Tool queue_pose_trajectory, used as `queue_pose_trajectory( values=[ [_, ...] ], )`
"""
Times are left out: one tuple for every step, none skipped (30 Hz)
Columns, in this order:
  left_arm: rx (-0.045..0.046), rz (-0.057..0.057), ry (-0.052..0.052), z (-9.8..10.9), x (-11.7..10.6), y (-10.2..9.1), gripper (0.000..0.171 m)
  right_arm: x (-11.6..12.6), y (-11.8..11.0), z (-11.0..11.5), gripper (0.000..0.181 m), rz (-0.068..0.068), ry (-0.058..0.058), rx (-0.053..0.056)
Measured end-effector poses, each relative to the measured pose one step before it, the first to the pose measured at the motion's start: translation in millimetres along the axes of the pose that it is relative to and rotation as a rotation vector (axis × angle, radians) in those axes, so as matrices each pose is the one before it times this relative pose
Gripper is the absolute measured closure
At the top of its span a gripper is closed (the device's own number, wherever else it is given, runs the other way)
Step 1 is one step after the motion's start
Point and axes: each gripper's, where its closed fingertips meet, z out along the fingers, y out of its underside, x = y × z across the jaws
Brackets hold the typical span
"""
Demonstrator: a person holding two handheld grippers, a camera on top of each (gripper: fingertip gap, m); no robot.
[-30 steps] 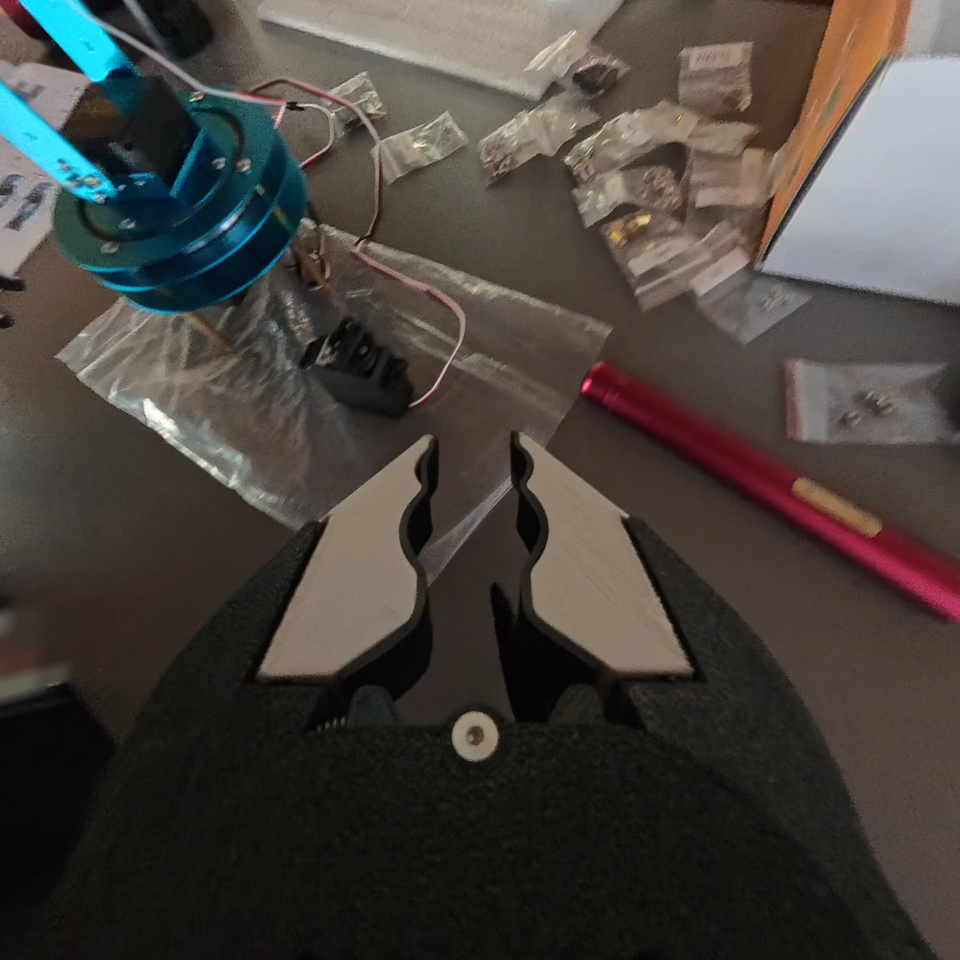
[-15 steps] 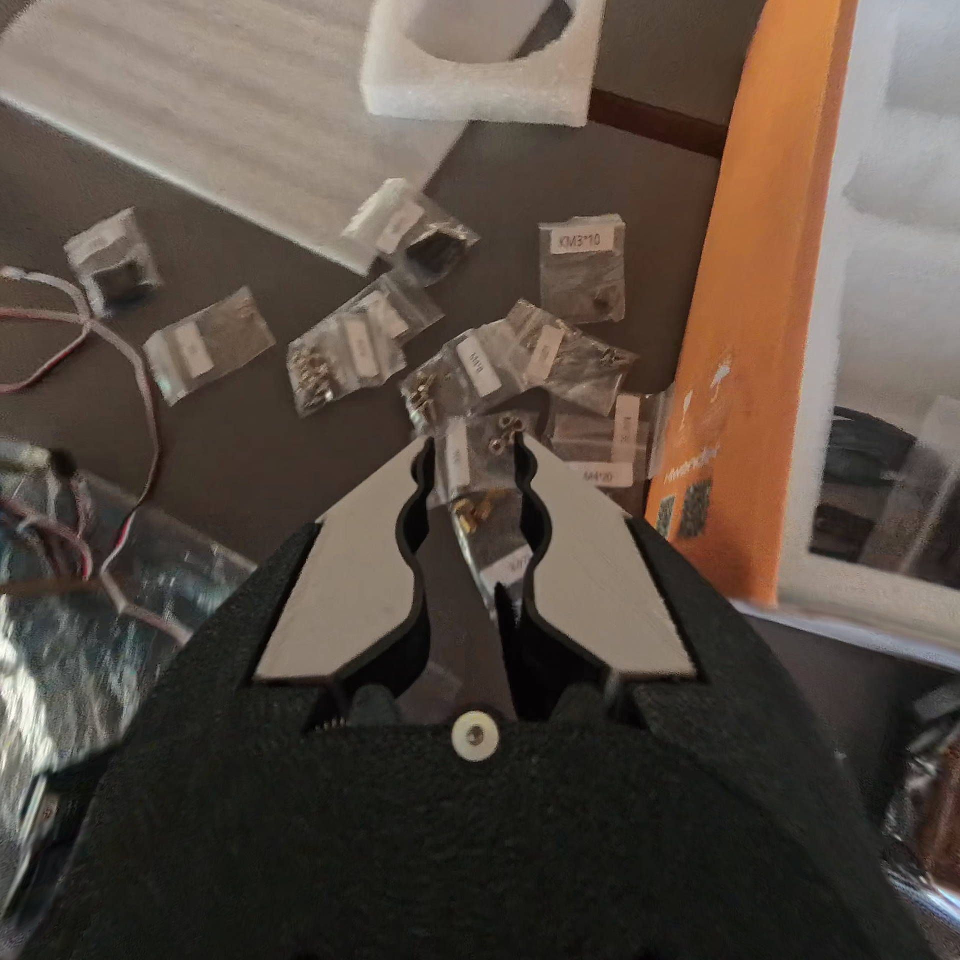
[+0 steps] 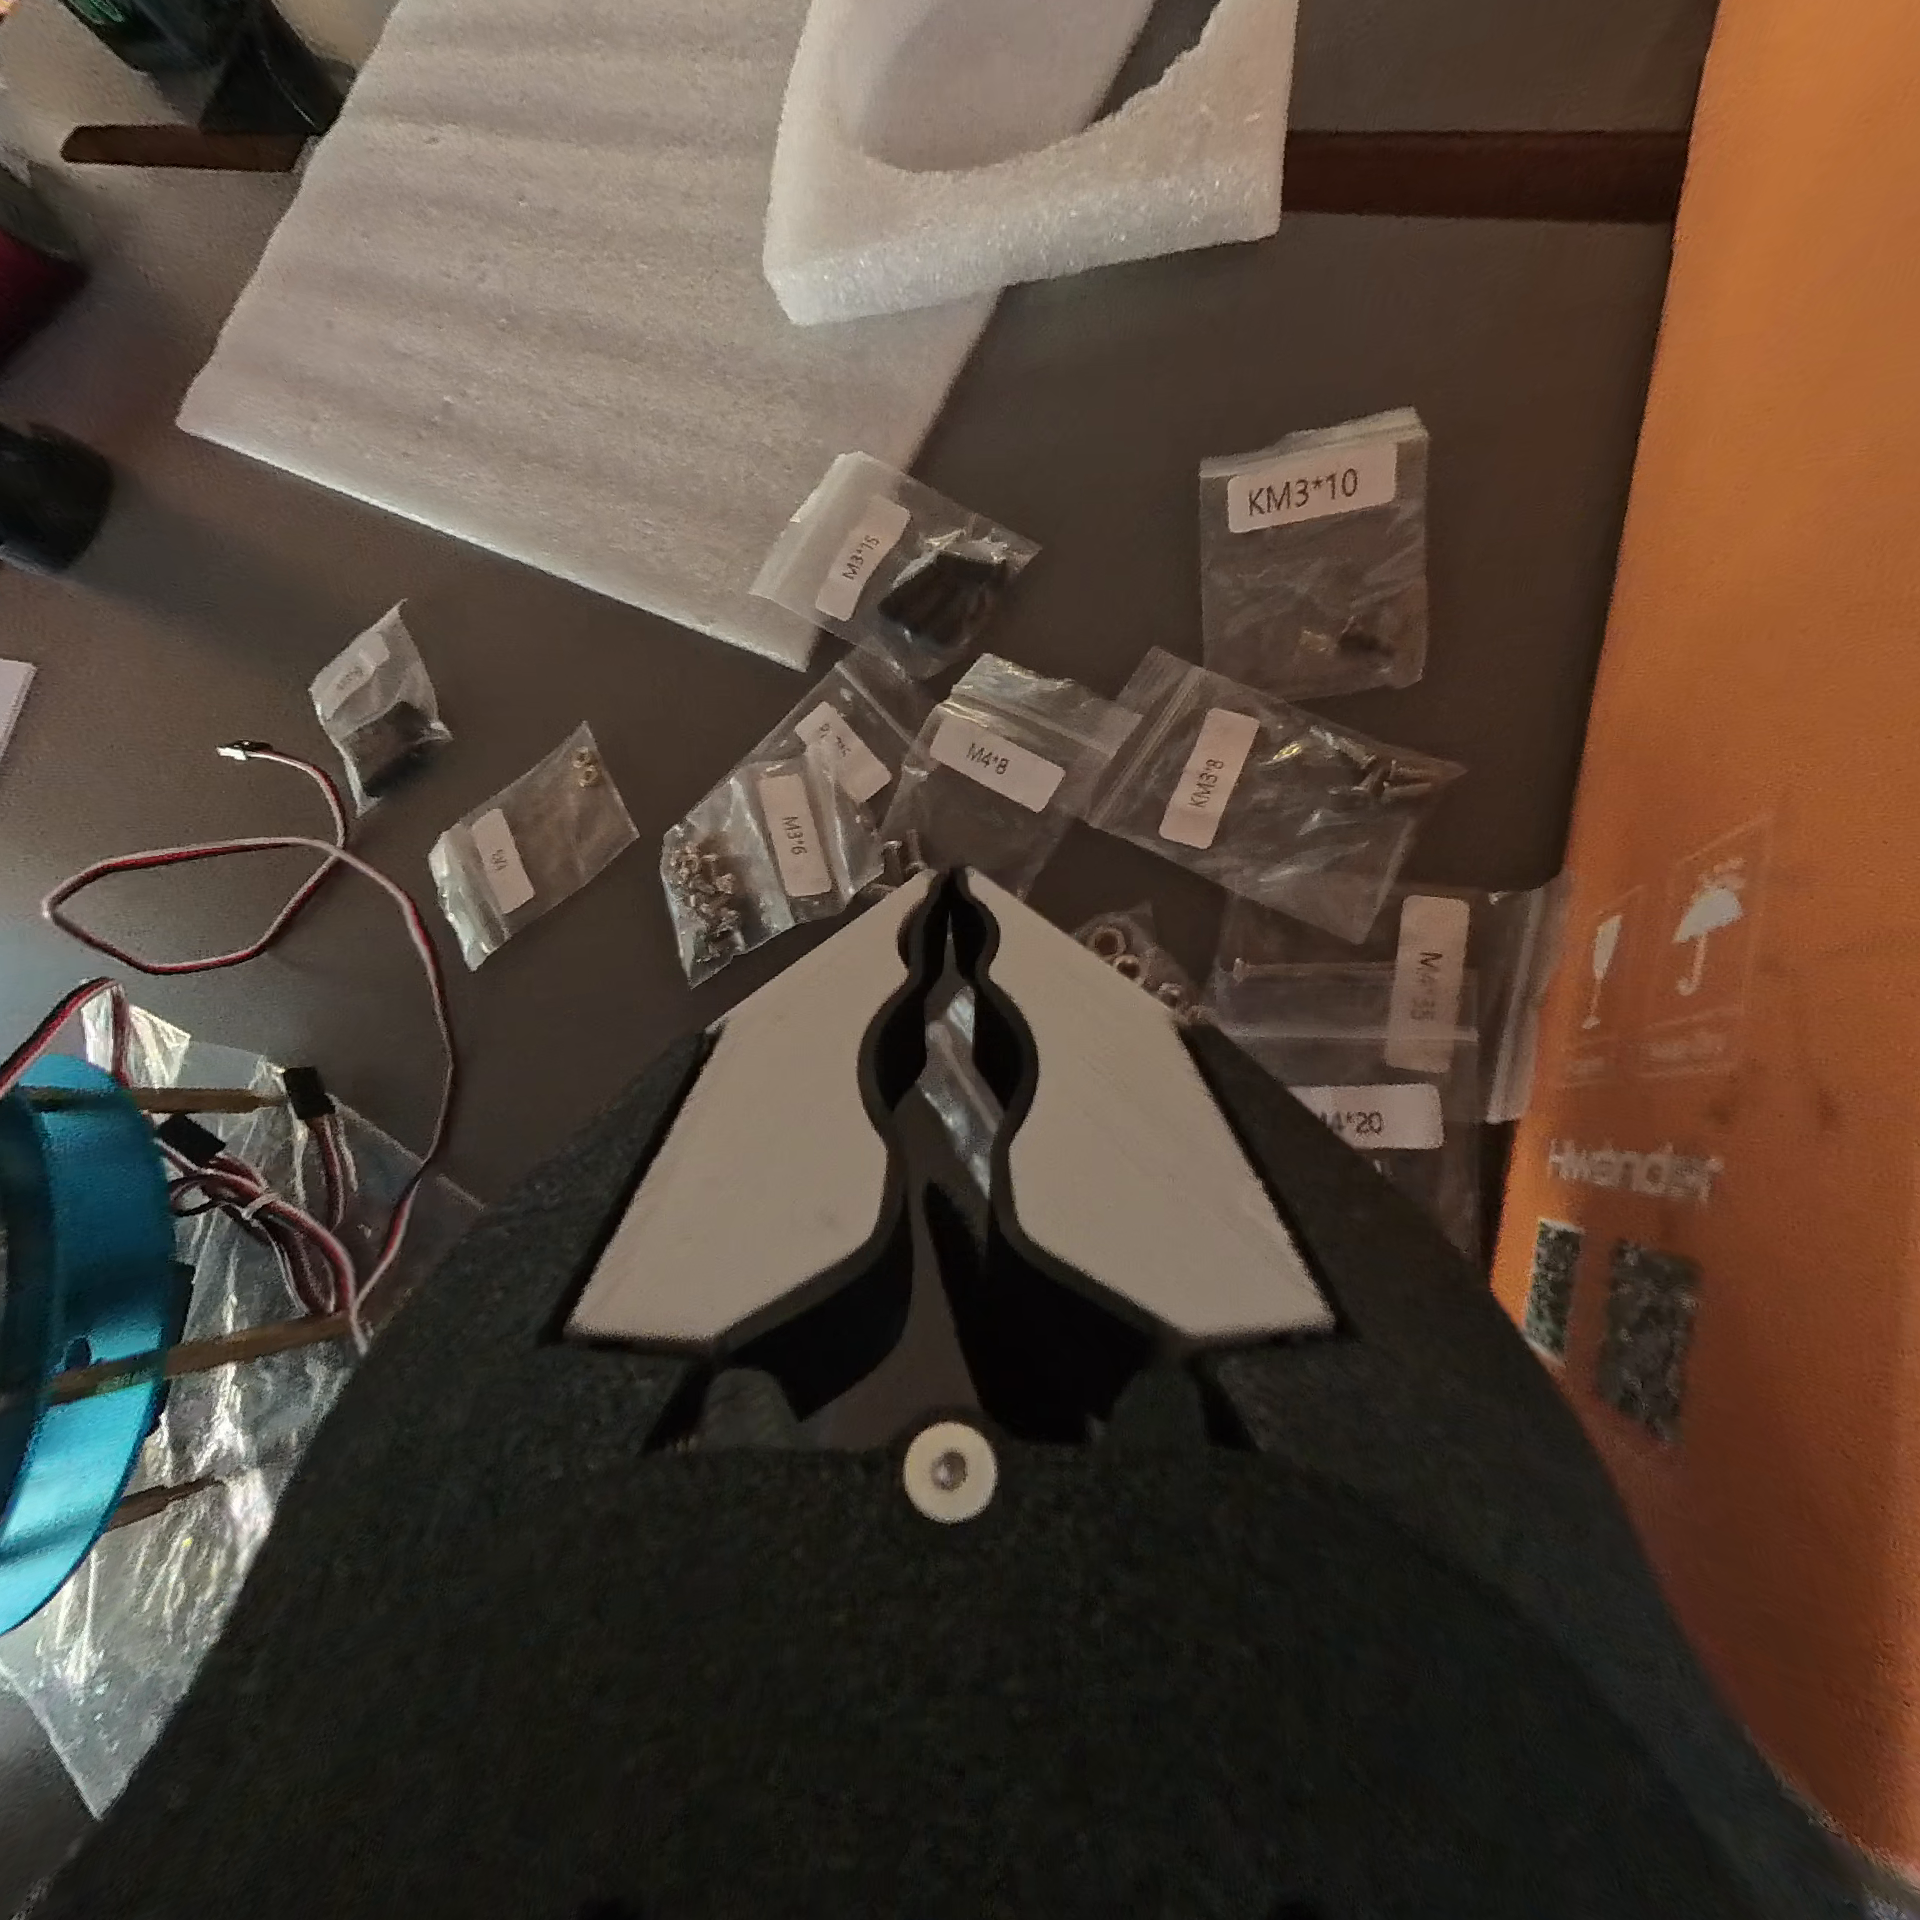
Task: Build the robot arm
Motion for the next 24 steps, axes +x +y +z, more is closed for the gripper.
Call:
queue_pose_trajectory(
  values=[
    [0.00136,0.0015,-0.0013,-0.35,-0.89,0.64,0.146,-0.93,-0.13,-2.66,0.181,-0.0051,0.003,0.005],
    [0.00128,0.0005,-0.002,-0.35,-0.93,0.65,0.146,-0.09,-1.15,-1.84,0.181,-0.0068,0.0064,0.0056],
    [0.00136,-0.0014,-0.0021,-0.41,-0.8,0.72,0.146,0.56,-2.46,-0.55,0.181,-0.0159,0.0103,0.0044],
    [0.00191,-0.003,-0.0006,-0.55,-0.15,0.47,0.146,2.13,-0.33,1.48,0.181,-0.0328,0.0212,-0.0184],
    [0.00208,-0.0023,0.001,-0.69,0.56,0.44,0.146,3.09,1.18,2.91,0.174,-0.043,0.0303,-0.0375],
    [0.0028,0.0014,0.0006,-0.97,1.0,0.29,0.146,5.7,-0.18,3.01,0.163,-0.0333,0.0465,-0.0298],
    [0.00338,0.0051,-0.0034,-1.34,0.75,0.36,0.146,5.4,-1.52,2.47,0.157,-0.0219,0.0407,-0.0157],
    [0.00217,0.0068,-0.0078,-1.45,0.29,0.75,0.146,1.7,-1.88,2.07,0.158,-0.007,0.0111,-0.0047],
    [0.00178,0.0058,-0.0102,-1.74,-0.26,1.0,0.145,-0.37,-1.38,1.99,0.158,0.0169,-0.011,-0.0023],
    [0.00293,0.0017,-0.0096,-1.87,-0.39,0.8,0.145,-1.36,0.41,2.05,0.157,0.0255,-0.02,-0.0134],
    [0.00392,-0.0037,-0.0055,-1.8,-0.07,0.82,0.146,-1.82,0.82,1.71,0.152,0.0174,-0.0204,-0.0126],
    [0.00496,-0.0086,-0.0019,-1.87,0.17,0.56,0.146,-1.43,1.5,1.53,0.151,0.011,-0.0127,-0.0103],
    [0.00528,-0.0111,-0.0001,-1.6,0.15,0.58,0.146,-1.51,1.0,1.49,0.151,0.006,-0.0101,-0.0048],
    [0.00406,-0.0111,0.0009,-1.28,0.25,0.57,0.146,-1.42,0.71,1.42,0.151,0.0017,-0.0048,-0.0006],
    [0.00227,-0.0087,0.0,-1.27,0.04,0.68,0.146,-0.9,-0.05,0.75,0.151,-0.01,0.0031,0.0046],
    [0.00263,-0.0038,-0.0018,-1.42,-0.12,0.47,0.146,-1.08,0.42,0.04,0.154,-0.0176,0.0032,0.0006],
    [0.00244,0.0007,-0.003,-1.26,-0.21,0.39,0.146,-0.98,0.91,-0.02,0.158,-0.014,0.0029,-0.0009],
    [0.00097,0.0021,-0.0042,-1.02,-0.5,0.5,0.146,-1.5,1.4,-0.17,0.163,-0.0091,-0.0023,-0.0003],
    [0.00035,0.0013,-0.0033,-0.87,-0.42,0.36,0.145,-1.92,2.34,-0.74,0.171,-0.0115,-0.0077,-0.0024],
    [0.0012,-0.0001,-0.0012,-0.83,-0.2,0.07,0.145,-1.68,2.75,-1.26,0.177,-0.0094,-0.0073,-0.0019],
    [0.00276,-0.0016,0.0005,-0.54,-0.05,-0.39,0.145,-2.37,2.84,-2.2,0.181,-0.0064,-0.0117,0.0001],
    [0.00322,-0.0018,0.0026,-0.37,0.27,-0.74,0.145,-1.27,2.7,-3.5,0.181,-0.0034,-0.0041,0.0022],
    [0.00286,-0.0015,0.0041,-0.04,0.54,-0.77,0.145,0.23,2.8,-4.6,0.181,-0.0024,0.0043,0.0027],
    [0.00269,-0.0004,0.0054,0.38,0.73,-0.89,0.145,0.08,2.88,-5.62,0.181,-0.0026,0.0029,0.0034]
  ],
)
